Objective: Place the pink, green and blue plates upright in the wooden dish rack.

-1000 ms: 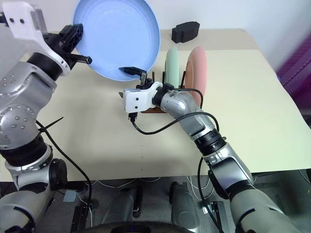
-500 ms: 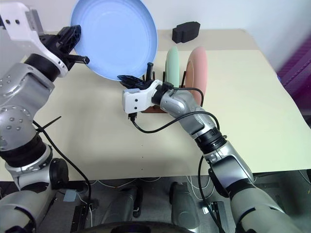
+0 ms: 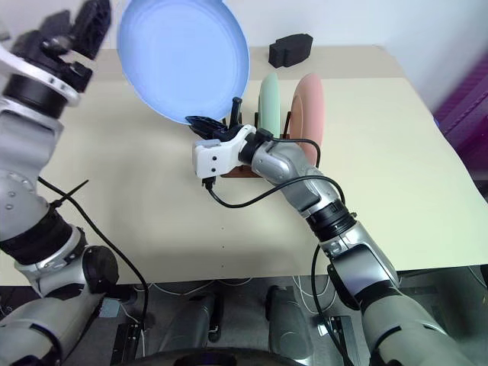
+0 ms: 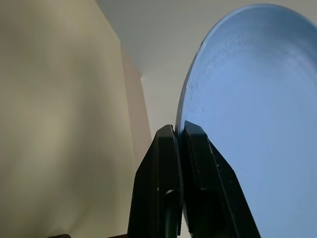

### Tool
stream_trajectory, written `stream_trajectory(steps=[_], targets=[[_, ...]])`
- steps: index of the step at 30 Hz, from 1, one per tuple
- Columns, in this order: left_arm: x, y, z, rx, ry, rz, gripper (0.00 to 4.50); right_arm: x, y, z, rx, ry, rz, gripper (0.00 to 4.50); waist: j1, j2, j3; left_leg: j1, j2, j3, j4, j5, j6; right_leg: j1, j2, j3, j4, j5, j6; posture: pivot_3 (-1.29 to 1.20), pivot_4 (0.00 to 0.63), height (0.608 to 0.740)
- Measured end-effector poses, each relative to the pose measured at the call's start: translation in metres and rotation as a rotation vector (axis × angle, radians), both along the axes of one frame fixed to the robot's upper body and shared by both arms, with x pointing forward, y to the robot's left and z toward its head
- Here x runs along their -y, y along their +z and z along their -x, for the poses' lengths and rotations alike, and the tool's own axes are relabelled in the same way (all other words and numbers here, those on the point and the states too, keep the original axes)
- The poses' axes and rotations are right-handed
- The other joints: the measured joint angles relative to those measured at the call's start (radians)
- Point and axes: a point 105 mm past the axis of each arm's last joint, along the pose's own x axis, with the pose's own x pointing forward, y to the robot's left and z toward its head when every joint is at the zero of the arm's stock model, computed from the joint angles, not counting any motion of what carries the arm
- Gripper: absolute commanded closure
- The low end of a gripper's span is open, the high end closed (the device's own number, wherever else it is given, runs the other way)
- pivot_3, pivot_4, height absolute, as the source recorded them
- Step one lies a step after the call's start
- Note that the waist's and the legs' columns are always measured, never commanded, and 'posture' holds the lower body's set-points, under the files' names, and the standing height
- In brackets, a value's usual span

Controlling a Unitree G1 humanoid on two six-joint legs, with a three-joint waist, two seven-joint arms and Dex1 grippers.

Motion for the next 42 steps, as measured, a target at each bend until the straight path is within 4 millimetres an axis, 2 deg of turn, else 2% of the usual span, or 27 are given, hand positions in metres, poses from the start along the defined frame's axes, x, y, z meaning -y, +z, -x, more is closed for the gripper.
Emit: stream_trajectory(steps=[3,6,9,10,13,14,17,21,24,31,36,42], targets=[[-0.030,0.007,0.002,0.027,0.095,0.042,0.02,0.000,0.001,0.001,0.007,0.005,-0.006,4.50,-0.002,0.000,0.000,0.000,0.000,0.000,0.000,0.000,0.000,0.000,0.000,0.000,0.000,0.000,0.000,0.00,0.150,0.736],[-0.060,0.000,0.005,0.019,0.188,0.053,0.02,-0.001,0.003,0.003,0.006,0.023,-0.023,4.50,-0.002,0.000,0.000,0.000,0.000,0.000,0.000,0.000,0.000,0.000,0.000,0.000,0.001,0.000,0.000,0.00,0.150,0.736],[-0.082,-0.027,0.002,-0.079,0.283,-0.031,0.02,-0.003,0.006,0.006,-0.019,0.053,-0.058,4.50,-0.003,0.000,0.000,0.001,0.000,0.000,0.000,0.000,0.000,0.000,0.000,0.001,0.002,0.000,0.000,0.00,0.150,0.736],[-0.092,-0.043,0.001,-0.127,0.322,-0.078,0.02,-0.005,0.011,0.008,-0.043,0.077,-0.099,4.50,-0.004,0.000,0.000,0.001,0.000,0.001,0.000,0.000,0.000,0.000,0.000,0.001,0.002,0.000,0.000,0.00,0.150,0.736],[-0.100,-0.084,-0.003,-0.243,0.342,-0.165,0.02,-0.004,0.026,0.012,-0.102,0.122,-0.219,4.50,0.000,0.000,0.000,0.001,0.000,0.000,0.000,0.000,0.000,0.000,0.000,0.000,0.002,0.000,0.000,0.00,0.150,0.736],[-0.100,-0.093,-0.003,-0.261,0.337,-0.190,0.02,-0.005,0.033,0.015,-0.130,0.143,-0.264,4.50,0.001,0.000,0.000,0.001,0.001,0.000,0.000,0.000,0.000,0.000,0.000,0.000,0.002,0.000,0.000,0.00,0.150,0.736],[-0.089,-0.122,-0.002,-0.306,0.277,-0.245,0.02,-0.002,0.055,0.026,-0.253,0.247,-0.428,4.50,0.004,0.000,0.000,0.001,0.001,0.000,0.000,0.000,0.000,0.001,-0.001,0.000,0.002,0.000,0.000,0.00,0.150,0.736],[-0.060,-0.159,-0.003,-0.369,0.152,-0.304,0.02,0.009,0.072,0.039,-0.386,0.356,-0.555,4.50,0.004,0.000,0.000,0.001,0.002,0.000,0.000,0.000,0.000,0.001,-0.001,0.000,0.002,0.000,-0.001,0.00,0.150,0.736],[-0.035,-0.173,-0.002,-0.372,0.054,-0.329,0.02,0.018,0.076,0.044,-0.522,0.417,-0.639,4.50,0.003,0.000,-0.001,0.001,0.002,0.000,0.000,0.000,0.000,0.001,0.000,0.000,0.002,0.000,-0.001,0.00,0.150,0.736],[-0.001,-0.211,0.003,-0.416,-0.072,-0.384,0.02,0.036,0.091,0.056,-0.801,0.563,-0.817,4.50,0.001,0.001,-0.001,0.001,0.003,0.001,0.000,0.000,0.001,0.000,0.000,0.000,0.003,0.000,-0.001,0.00,0.150,0.736],[0.016,-0.223,0.012,-0.412,-0.175,-0.431,0.02,0.039,0.080,0.057,-1.080,0.598,-0.911,4.50,0.001,0.001,-0.001,0.002,0.004,0.001,0.000,0.000,0.001,0.000,-0.001,0.001,0.003,-0.002,-0.004,0.00,0.150,0.736],[0.022,-0.226,0.015,-0.414,-0.220,-0.457,0.02,0.039,0.065,0.053,-1.255,0.540,-0.960,4.50,0.001,0.001,-0.001,0.001,0.003,0.001,0.000,0.000,0.001,0.000,0.000,0.001,0.003,-0.002,-0.004,0.00,0.150,0.736]])
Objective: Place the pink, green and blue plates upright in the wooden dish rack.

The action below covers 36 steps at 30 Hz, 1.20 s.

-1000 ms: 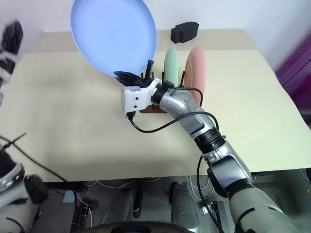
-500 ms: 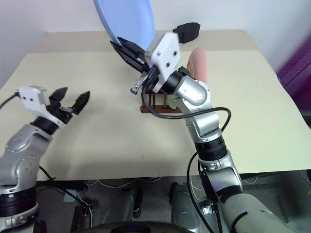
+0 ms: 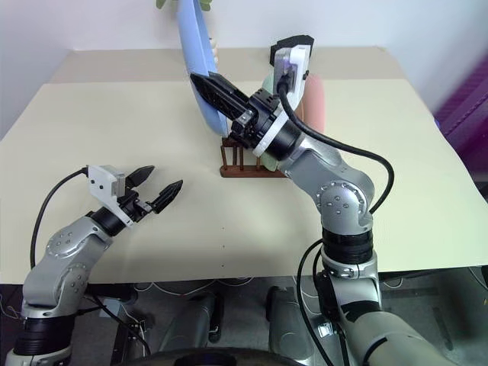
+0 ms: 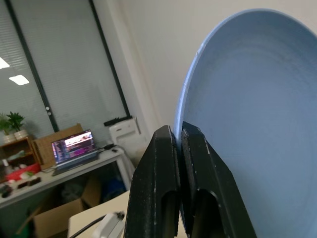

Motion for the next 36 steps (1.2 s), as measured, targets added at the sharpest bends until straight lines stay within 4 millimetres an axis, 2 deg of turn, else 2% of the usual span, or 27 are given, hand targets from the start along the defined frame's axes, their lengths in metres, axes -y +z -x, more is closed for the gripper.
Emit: stream_trajectory(steps=[9,16,29,33,36], targets=[[0.016,0.007,0.011,0.030,-0.097,-0.001,0.02,0.006,-0.013,-0.017,-0.131,-0.088,-0.023,4.50,-0.001,0.000,0.000,0.000,0.000,0.000,0.000,0.000,0.000,0.000,0.000,0.000,0.000,0.000,0.000,0.00,0.150,0.736],[0.018,0.008,0.011,0.034,-0.104,0.003,0.02,0.011,-0.022,-0.029,-0.215,-0.130,-0.041,4.50,-0.001,0.000,0.000,0.000,0.000,0.000,0.000,0.000,0.000,0.000,0.000,0.000,0.000,0.000,0.000,0.00,0.150,0.736],[0.023,0.006,0.013,0.031,-0.130,0.009,0.02,0.012,-0.037,-0.040,-0.343,-0.144,-0.047,4.50,-0.001,0.000,0.000,0.000,0.000,0.000,0.000,0.000,0.000,0.000,0.001,0.000,0.000,0.000,0.000,0.00,0.150,0.736],[0.024,0.007,0.014,0.034,-0.133,0.008,0.00,0.013,-0.041,-0.042,-0.363,-0.151,-0.047,3.26,-0.001,0.000,0.000,0.000,0.000,0.000,0.000,0.000,0.001,0.000,0.001,0.000,0.000,0.000,0.000,0.00,0.150,0.736],[0.024,0.007,0.014,0.036,-0.134,0.008,0.00,0.013,-0.042,-0.043,-0.370,-0.152,-0.047,1.66,-0.002,0.001,0.000,0.000,0.000,0.000,0.000,0.000,0.001,0.000,0.001,0.000,-0.001,0.000,0.000,0.00,0.150,0.736]])
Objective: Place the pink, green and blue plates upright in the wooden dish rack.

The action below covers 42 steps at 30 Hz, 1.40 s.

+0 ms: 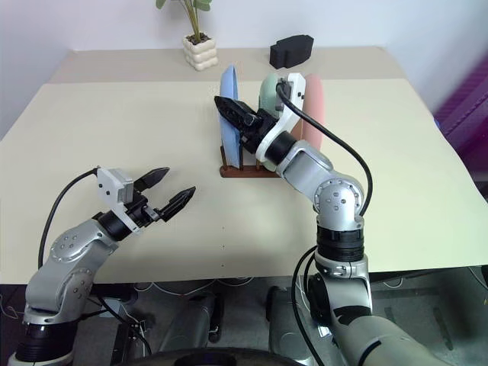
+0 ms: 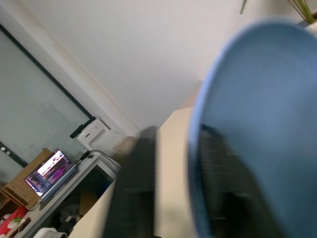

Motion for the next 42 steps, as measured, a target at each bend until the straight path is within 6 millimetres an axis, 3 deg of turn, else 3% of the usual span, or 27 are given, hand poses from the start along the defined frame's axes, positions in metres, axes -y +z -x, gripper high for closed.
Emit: stream_trajectory(steps=[3,4,17,25,28,32,35,42], targets=[[0.000,0.000,0.000,0.000,-0.001,0.000,0.00,0.000,0.000,0.000,-0.002,-0.003,0.001,0.13,0.000,0.000,0.000,0.000,0.000,0.000,0.000,0.000,0.000,0.000,0.000,0.000,0.000,0.000,0.000,0.00,0.150,0.736],[0.000,0.000,0.000,-0.001,-0.001,0.000,0.00,0.000,0.000,0.000,-0.002,-0.003,0.001,0.06,0.000,0.000,0.000,0.000,0.000,0.000,0.000,0.000,0.000,0.000,0.000,0.000,0.000,0.000,0.000,0.00,0.150,0.736],[0.001,-0.002,0.001,-0.005,-0.010,-0.003,0.00,0.006,0.007,-0.001,0.034,-0.031,-0.017,0.06,0.000,0.000,0.000,0.000,0.000,0.000,0.000,0.000,0.000,0.000,0.000,0.000,0.000,0.000,0.000,0.00,0.150,0.736],[0.001,-0.002,0.002,-0.005,-0.013,-0.004,0.00,0.015,0.035,0.009,0.284,-0.077,0.149,0.06,0.000,0.000,0.000,0.000,0.000,0.000,0.000,0.000,0.000,0.000,0.000,0.000,-0.001,0.000,0.000,0.00,0.150,0.736],[0.001,-0.002,0.002,-0.004,-0.016,-0.006,0.00,0.026,0.040,0.010,0.374,-0.104,0.235,0.92,0.002,0.000,0.000,-0.001,0.000,0.000,0.000,0.000,0.000,0.000,0.000,0.000,-0.003,0.000,0.000,0.00,0.150,0.736],[0.004,-0.004,0.002,-0.008,-0.030,-0.014,0.00,0.049,0.045,0.019,0.494,-0.111,0.399,2.98,0.005,0.001,0.000,-0.001,0.000,0.001,0.000,-0.001,0.001,0.001,0.000,0.000,-0.004,0.000,0.000,0.00,0.150,0.736],[0.012,-0.006,0.004,-0.017,-0.069,-0.016,0.00,0.075,0.035,0.021,0.533,-0.135,0.561,4.46,0.007,0.000,0.000,-0.001,0.000,0.001,0.001,-0.001,0.001,0.002,0.000,0.000,-0.005,-0.001,-0.001,0.00,0.150,0.736],[0.023,-0.006,-0.001,-0.014,-0.130,-0.025,0.00,0.113,-0.013,0.037,0.524,-0.056,0.931,4.46,0.007,0.001,0.000,-0.001,0.000,0.002,0.001,-0.001,0.002,0.002,0.000,0.000,-0.006,-0.001,0.000,0.00,0.150,0.736]])
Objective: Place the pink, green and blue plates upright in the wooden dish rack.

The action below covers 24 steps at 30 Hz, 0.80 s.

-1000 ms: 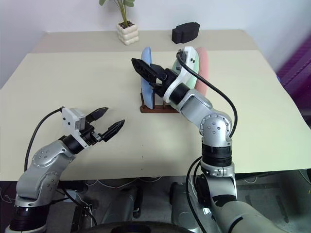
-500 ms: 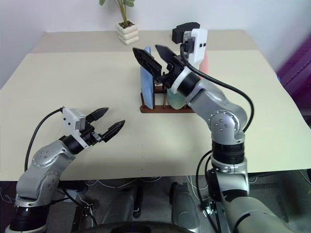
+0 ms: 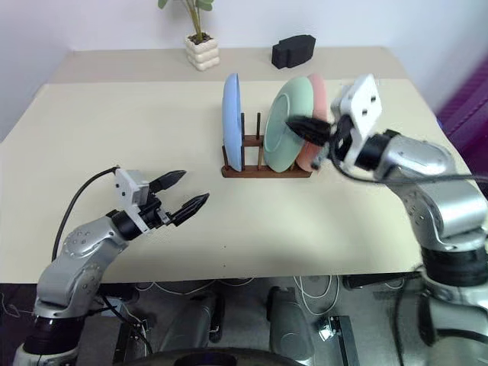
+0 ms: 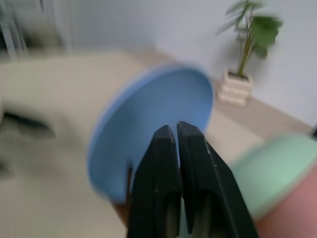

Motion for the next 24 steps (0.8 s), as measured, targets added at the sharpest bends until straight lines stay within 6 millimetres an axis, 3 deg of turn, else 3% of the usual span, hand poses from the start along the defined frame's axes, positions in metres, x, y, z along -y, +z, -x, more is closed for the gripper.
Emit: stream_trajectory(steps=[3,10,24], targets=[[0.002,-0.003,-0.001,-0.014,-0.013,-0.001,0.00,0.009,-0.018,0.003,-0.029,-0.017,0.090,4.46,-0.004,0.000,0.000,0.000,0.000,0.001,0.001,0.000,0.000,0.000,0.000,0.001,0.000,0.000,0.000,0.00,0.150,0.736],[0.007,-0.004,0.000,-0.015,-0.036,-0.003,0.00,0.013,-0.037,0.004,-0.043,-0.026,0.203,4.46,-0.001,0.000,0.000,0.000,0.000,0.001,0.001,0.000,0.000,0.000,0.000,0.001,0.000,0.000,0.000,0.00,0.150,0.736],[0.005,-0.008,0.001,-0.029,-0.015,-0.004,0.00,0.002,-0.041,-0.011,0.018,-0.013,0.233,4.46,0.000,0.000,0.000,0.000,0.000,0.000,0.002,0.000,0.000,0.000,0.000,0.001,0.001,0.000,0.000,0.00,0.150,0.736]])
